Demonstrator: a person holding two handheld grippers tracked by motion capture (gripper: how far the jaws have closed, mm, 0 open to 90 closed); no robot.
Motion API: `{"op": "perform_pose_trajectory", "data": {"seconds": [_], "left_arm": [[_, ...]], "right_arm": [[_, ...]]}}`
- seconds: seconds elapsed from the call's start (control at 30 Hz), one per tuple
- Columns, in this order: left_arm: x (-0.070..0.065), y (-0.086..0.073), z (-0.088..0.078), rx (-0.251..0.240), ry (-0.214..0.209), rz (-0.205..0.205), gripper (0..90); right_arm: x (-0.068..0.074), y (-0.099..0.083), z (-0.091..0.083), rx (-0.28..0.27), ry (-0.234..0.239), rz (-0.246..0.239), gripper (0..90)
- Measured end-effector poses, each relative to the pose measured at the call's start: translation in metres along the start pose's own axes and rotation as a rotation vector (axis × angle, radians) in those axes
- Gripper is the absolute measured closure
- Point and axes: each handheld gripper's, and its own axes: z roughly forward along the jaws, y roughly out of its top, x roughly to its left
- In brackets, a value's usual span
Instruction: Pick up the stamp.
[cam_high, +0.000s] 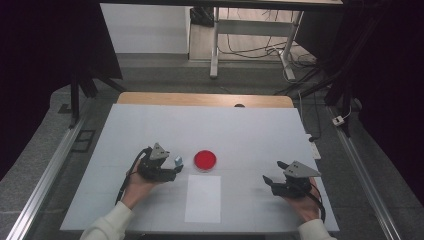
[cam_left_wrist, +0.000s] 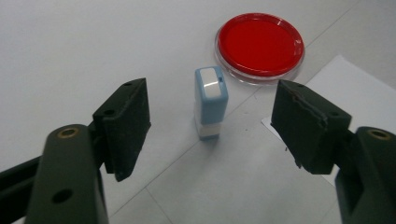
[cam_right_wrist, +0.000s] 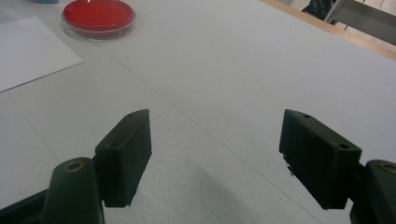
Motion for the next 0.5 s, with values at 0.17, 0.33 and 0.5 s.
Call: {"op": "perform_pose_trajectory", "data": {"seconds": [0.17,0.33,0.5], "left_arm": [[-0.001,0.002,0.006,0.007,0.018,0.006,33.1],[-0.003,0.004,0.011,0.01,0.032,0.019,38.3],[-0.004,0.004,0.015,0.014,0.04,0.031,46.9]], "right_arm": [[0.0,0.0,0.0,0.005,0.0,-0.001,25.1],[0.0,0.0,0.0,0.004,0.0,-0.001,25.1],[0.0,0.0,0.0,0.008,0.0,-0.003,25.1]]}}
